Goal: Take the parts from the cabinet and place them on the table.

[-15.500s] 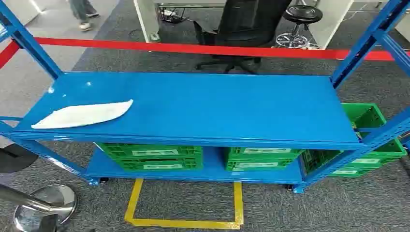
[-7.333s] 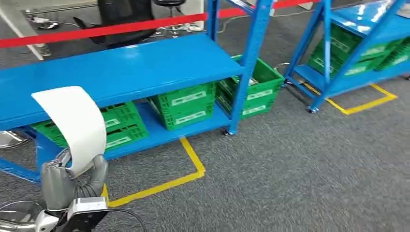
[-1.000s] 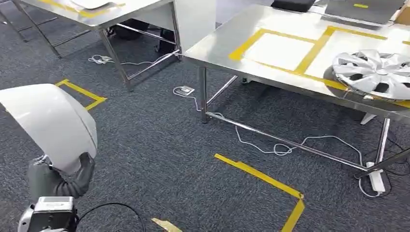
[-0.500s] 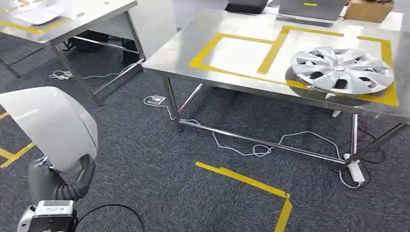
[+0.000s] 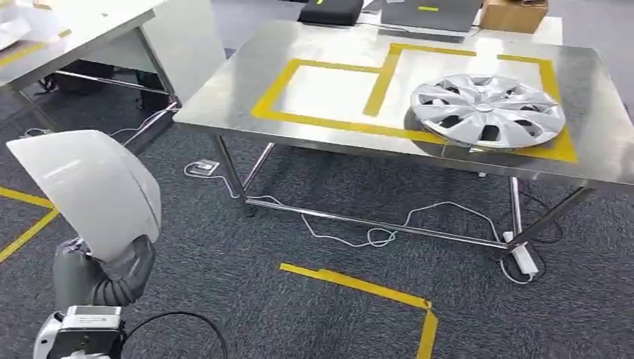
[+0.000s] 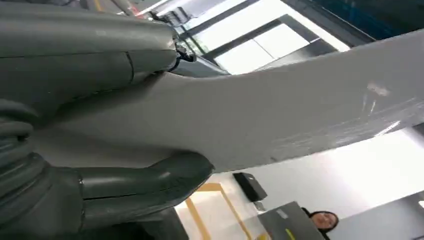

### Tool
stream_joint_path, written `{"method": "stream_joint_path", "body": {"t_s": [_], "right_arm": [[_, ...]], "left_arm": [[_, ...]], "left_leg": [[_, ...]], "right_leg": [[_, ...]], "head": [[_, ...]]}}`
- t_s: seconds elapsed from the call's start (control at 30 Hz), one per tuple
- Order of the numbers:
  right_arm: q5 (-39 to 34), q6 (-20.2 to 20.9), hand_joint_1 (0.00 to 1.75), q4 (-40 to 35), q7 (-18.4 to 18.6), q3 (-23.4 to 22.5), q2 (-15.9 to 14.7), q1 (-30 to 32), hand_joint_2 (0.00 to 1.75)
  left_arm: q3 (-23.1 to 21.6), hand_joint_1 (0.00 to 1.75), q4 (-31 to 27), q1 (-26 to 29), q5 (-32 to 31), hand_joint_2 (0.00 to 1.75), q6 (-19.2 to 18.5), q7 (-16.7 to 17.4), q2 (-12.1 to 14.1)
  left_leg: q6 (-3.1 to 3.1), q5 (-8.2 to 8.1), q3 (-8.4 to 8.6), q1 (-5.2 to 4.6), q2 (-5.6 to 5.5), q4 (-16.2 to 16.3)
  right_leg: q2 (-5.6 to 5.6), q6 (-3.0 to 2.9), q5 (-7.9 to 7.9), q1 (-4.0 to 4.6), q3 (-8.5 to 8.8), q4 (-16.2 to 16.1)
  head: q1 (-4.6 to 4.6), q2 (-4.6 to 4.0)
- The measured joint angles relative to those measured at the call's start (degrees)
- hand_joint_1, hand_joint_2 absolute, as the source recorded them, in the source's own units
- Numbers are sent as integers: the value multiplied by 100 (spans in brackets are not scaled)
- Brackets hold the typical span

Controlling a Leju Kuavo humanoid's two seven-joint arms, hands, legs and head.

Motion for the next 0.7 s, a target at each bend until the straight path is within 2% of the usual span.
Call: {"method": "stream_joint_path", "body": {"t_s": [0.03,0.07,0.1,0.13,0.17,0.2,0.23,0.27,0.3,0.33,0.37,0.4,0.43,0.47,0.5,0.53,0.57,0.6,0.63,0.67,0.7], "right_arm": [[2,11,0,0,20,2,0,8,175],[4,13,0,0,20,9,-2,12,175],[7,15,0,0,15,31,-2,11,175],[11,22,0,0,15,42,-2,-1,175],[13,20,0,0,15,46,-9,-14,175],[15,24,0,0,15,48,-11,-24,175],[15,24,0,0,0,52,-11,-30,175],[15,26,0,0,0,65,-11,-24,175],[15,26,0,0,0,77,-11,-22,175],[17,26,0,0,31,85,-9,-14,175],[22,26,0,0,31,94,-9,-11,175],[28,26,0,0,31,107,-9,-12,175],[35,33,0,0,31,135,-9,-14,175],[37,37,0,-13,31,144,7,-4,175],[44,42,0,-15,31,155,7,-5,175],[48,48,0,-18,13,173,7,-29,175],[57,55,0,-20,39,186,9,-33,175],[61,61,0,-20,55,192,7,-27,175],[68,61,0,-20,57,197,2,-39,175],[74,59,0,-22,114,223,-7,-46,175],[76,66,0,-24,114,234,-7,-78,175]], "left_arm": [[-6,175,2,-27,2,175,-2,24,0],[-13,175,11,-45,0,175,-4,35,2],[-15,175,13,-76,9,175,-2,44,2],[-15,175,20,-102,9,175,-7,68,0],[-15,175,22,-131,11,175,-4,70,0],[-15,175,33,-145,11,175,-7,77,2],[-15,175,48,-143,13,175,-7,79,2],[-15,175,63,-145,15,175,-7,83,0],[-15,175,74,-145,15,175,-7,85,2],[-15,175,92,-149,18,175,-7,87,2],[-15,175,103,-152,20,175,-9,96,2],[-15,175,114,-163,31,175,-11,114,2],[-15,175,129,-188,44,175,-13,135,2],[-17,175,144,-205,44,175,-18,149,2],[-15,175,173,-216,46,175,-22,162,7],[-15,175,186,-227,52,175,-28,197,2],[-11,175,205,-262,42,175,-31,212,7],[-11,175,225,-322,39,175,-31,221,4],[-13,175,248,-372,18,175,-31,232,-11],[-13,175,275,-415,4,175,-31,251,-11],[-13,175,297,-453,-4,175,-31,256,-13]], "left_leg": [[-42,-42,54,-4,17,-25],[-68,-8,131,2,12,37],[-89,-28,180,11,7,62],[-110,-33,169,25,-70,177],[-135,-50,21,35,-170,493],[-164,-123,-242,50,-222,919],[-185,-287,-513,58,-243,1306],[-198,-540,-761,57,-247,1593],[-196,-736,-918,55,-248,1687],[-182,-795,-1000,52,-248,1607],[-157,-694,-999,47,-250,1391],[-112,-430,-967,29,-253,1088],[-21,121,-935,-3,-268,644],[64,638,-962,-61,-290,343],[90,409,-1021,-119,-372,406],[130,432,-957,-118,-433,358],[154,513,-912,-101,-446,261],[182,540,-839,-91,-444,250],[182,564,-710,-35,-445,193],[195,531,-625,-32,-442,166],[220,500,-597,-31,-444,155]], "right_leg": [[20,-51,78,8,86,-7],[44,-96,57,3,59,-23],[95,-130,49,-28,217,-31],[94,-163,28,-42,301,-64],[116,-192,11,-47,359,-77],[136,-220,-12,-49,390,-83],[172,-234,-53,-46,420,-83],[208,-233,-101,-44,465,-83],[241,-231,-152,-41,522,-83],[276,-229,-218,-37,607,-84],[306,-228,-280,-33,693,-85],[323,-222,-339,-23,777,-88],[328,-202,-413,-12,861,-92],[339,-185,-466,-15,843,-91],[392,-136,-523,0,934,-77],[363,-106,-618,11,920,-114],[368,-81,-562,23,1062,-28],[363,-45,-513,26,1080,-26],[355,-28,-561,32,1024,53],[306,5,-571,40,956,254],[288,37,-635,18,719,607]], "head": [[-15,0],[-4,0],[-11,0],[-9,0],[-55,-2],[-48,0],[-66,0],[-63,-2],[-72,0],[-76,0],[-76,0],[-92,0],[-100,0],[-100,-2],[-101,0],[-89,0],[-105,-2],[-96,-2],[-107,0],[-83,0],[-59,0]]}}
